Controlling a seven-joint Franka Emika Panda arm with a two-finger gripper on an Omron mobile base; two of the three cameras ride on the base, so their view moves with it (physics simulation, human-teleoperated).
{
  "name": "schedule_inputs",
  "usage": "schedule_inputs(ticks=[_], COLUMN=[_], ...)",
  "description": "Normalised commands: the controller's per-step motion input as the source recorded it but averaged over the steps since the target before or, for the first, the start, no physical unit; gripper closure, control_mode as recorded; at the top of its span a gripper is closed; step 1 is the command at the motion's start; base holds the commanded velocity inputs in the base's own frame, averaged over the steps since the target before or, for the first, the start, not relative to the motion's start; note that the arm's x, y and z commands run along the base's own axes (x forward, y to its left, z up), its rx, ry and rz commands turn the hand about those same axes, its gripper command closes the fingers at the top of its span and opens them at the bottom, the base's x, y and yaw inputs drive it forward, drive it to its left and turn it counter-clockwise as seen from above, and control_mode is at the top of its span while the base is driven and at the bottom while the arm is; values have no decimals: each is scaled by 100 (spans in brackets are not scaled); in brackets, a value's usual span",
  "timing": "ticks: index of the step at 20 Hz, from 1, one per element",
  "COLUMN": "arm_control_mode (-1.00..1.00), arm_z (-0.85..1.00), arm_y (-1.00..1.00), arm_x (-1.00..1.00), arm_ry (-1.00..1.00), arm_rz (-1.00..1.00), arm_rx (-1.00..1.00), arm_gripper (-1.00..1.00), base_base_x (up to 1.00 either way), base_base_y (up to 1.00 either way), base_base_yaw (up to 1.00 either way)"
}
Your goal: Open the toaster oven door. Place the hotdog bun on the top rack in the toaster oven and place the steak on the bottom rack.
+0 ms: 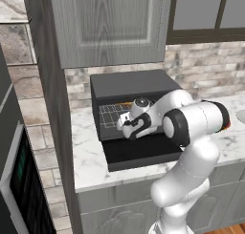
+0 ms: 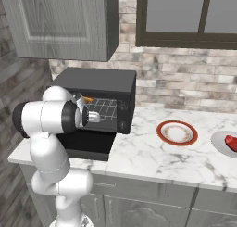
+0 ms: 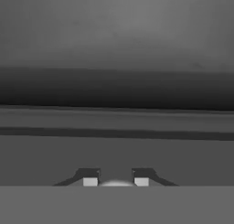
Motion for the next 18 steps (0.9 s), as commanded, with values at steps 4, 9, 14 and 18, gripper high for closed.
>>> schedule_inputs(ticks=[4, 9, 14, 18], arm_control_mode=[-100, -100, -100, -100], arm_z=[0, 0, 4, 13], arm_y=[0, 0, 0, 0], arm_x=[-87, -90, -67, -33], arm_ry=[0, 1, 8, 21], arm_rz=[0, 0, 0, 0], arm_rx=[0, 0, 0, -3], arm_gripper=[100, 100, 100, 100], base_base_x=[0, 0, 0, 0], base_base_y=[0, 0, 0, 0], base_base_yaw=[0, 0, 0, 0])
